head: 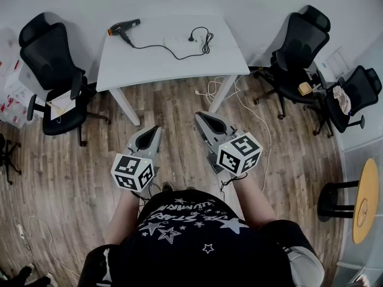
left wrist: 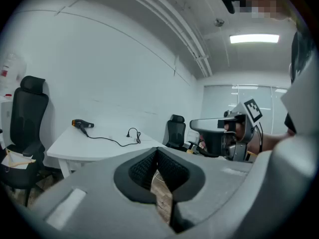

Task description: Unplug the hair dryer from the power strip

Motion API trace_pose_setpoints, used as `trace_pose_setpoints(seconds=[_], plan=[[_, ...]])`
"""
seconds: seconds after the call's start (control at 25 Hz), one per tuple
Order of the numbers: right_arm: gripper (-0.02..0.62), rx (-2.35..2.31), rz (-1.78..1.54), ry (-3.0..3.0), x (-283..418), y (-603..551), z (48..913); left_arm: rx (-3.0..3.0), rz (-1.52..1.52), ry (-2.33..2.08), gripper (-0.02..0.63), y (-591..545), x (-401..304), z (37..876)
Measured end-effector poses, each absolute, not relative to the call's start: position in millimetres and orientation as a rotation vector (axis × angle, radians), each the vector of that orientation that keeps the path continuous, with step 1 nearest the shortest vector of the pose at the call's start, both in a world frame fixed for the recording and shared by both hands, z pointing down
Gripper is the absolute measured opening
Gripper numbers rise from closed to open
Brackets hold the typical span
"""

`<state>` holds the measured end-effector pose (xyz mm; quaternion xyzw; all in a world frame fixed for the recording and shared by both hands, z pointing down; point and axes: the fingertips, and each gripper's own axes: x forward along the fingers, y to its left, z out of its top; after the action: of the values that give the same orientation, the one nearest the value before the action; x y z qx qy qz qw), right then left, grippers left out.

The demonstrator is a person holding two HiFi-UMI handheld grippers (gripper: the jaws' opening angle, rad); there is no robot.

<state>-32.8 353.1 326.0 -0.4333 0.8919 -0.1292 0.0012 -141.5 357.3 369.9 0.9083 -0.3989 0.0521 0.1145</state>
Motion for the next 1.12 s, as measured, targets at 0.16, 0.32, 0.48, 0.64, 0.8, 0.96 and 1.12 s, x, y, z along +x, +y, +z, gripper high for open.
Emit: trace_pose_setpoints(seconds=[0.16, 0.32, 0.48, 0.64, 0.8, 0.96, 1.12], plan=[[0.006, -1.360, -0.443, 2.813, -36.8, 352.4, 335.0, 2.657, 0.155, -1.180, 0.008, 356.4, -147.9, 372.3], [0.005, -1.391, -0.476, 2.805, -40.6, 350.1, 345.9, 2.635, 0.173, -1.185, 0.009, 354.0, -156.5, 380.5], [0.005, -1.428, -0.496, 2.802, -43.5, 346.2, 354.0, 2.622, 0.189, -1.183, 0.009, 350.0, -164.0, 385.6], [0.005, -1.485, -0.508, 2.791, -44.4, 343.0, 362.9, 2.601, 0.197, -1.178, 0.009, 346.2, -172.9, 392.6], [0.005, -1.554, -0.499, 2.784, -47.4, 338.5, 370.4, 2.591, 0.207, -1.168, 0.009, 341.0, -183.1, 399.5], [0.006, -1.611, -0.422, 2.817, -55.6, 340.1, 379.6, 2.601, 0.227, -1.144, 0.009, 336.0, -190.4, 410.1], [0.006, -1.625, -0.497, 2.765, -58.4, 345.0, 389.7, 2.577, 0.235, -1.105, 0.009, 335.1, -195.5, 419.8]])
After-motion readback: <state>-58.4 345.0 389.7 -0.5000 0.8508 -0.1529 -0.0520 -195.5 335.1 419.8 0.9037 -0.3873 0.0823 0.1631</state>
